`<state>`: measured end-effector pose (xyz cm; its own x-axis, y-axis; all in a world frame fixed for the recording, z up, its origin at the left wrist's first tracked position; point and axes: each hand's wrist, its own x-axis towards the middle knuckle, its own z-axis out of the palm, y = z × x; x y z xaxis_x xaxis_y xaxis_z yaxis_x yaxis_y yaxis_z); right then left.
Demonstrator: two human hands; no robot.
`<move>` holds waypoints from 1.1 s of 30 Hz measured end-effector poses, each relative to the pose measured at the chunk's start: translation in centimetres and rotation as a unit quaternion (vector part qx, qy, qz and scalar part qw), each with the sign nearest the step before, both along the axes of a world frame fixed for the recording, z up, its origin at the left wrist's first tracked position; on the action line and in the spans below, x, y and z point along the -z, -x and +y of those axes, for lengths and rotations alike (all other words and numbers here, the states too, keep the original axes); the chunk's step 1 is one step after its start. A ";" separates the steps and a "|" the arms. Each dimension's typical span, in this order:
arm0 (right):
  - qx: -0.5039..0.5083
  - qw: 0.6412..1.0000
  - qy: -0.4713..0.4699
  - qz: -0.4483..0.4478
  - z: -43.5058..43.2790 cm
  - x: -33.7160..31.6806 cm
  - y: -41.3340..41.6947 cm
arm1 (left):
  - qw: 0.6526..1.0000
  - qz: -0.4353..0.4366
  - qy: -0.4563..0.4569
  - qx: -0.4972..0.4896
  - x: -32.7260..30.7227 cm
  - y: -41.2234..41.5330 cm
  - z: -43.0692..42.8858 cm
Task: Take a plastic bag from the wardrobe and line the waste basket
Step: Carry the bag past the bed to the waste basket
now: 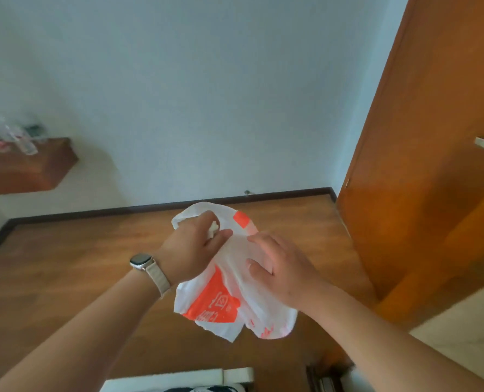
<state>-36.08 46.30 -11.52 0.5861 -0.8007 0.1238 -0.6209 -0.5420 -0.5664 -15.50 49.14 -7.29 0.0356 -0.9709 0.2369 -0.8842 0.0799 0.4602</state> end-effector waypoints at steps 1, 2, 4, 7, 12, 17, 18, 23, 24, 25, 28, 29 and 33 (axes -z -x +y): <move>-0.003 1.000 0.002 -0.003 -0.6 -0.2 -0.9 | 1.000 0.023 0.003 -0.018 -0.2 -0.8 -0.2; -0.005 1.000 0.003 -0.006 -1.1 -0.4 -1.7 | 0.998 0.046 0.005 -0.030 -0.4 -1.5 -0.3; -0.011 1.000 0.002 -0.010 -2.0 -0.9 -3.5 | 0.994 0.096 0.012 -0.052 -0.8 -3.0 -0.1; -0.031 0.999 0.005 -0.021 -2.7 -1.9 -6.1 | 0.986 0.141 0.032 -0.083 -1.4 -5.3 0.4; -0.073 0.997 0.015 -0.007 -3.8 -2.8 -10.8 | 0.975 0.168 0.073 -0.128 -2.0 -9.0 1.7; -0.135 0.990 0.029 -0.007 -4.7 -3.3 -15.1 | 0.968 0.164 0.110 -0.155 -2.4 -12.1 2.7; -0.150 0.988 0.030 -0.006 -5.0 -3.4 -15.9 | 0.966 0.163 0.114 -0.164 -2.6 -12.7 2.8; -0.221 0.975 0.020 -0.003 -7.1 -3.1 -20.7 | 0.956 0.161 0.114 -0.218 -2.2 -15.6 2.6; -0.238 0.971 0.020 -0.001 -7.7 -2.9 -21.8 | 0.953 0.162 0.109 -0.230 -2.1 -16.2 2.4; -0.256 0.967 0.020 0.001 -8.3 -2.5 -23.0 | 0.950 0.162 0.105 -0.244 -1.9 -16.7 2.1; -0.294 0.956 0.012 0.001 -10.7 -1.3 -26.3 | 0.936 0.168 0.099 -0.292 -1.7 -18.5 0.5; -0.301 0.954 0.005 0.001 -11.6 -0.9 -27.5 | 0.932 0.170 0.096 -0.306 -1.6 -19.2 -0.4; -0.349 0.937 -0.020 -0.012 -16.7 1.3 -32.0 | 0.911 0.163 0.097 -0.367 -1.1 -21.9 -5.1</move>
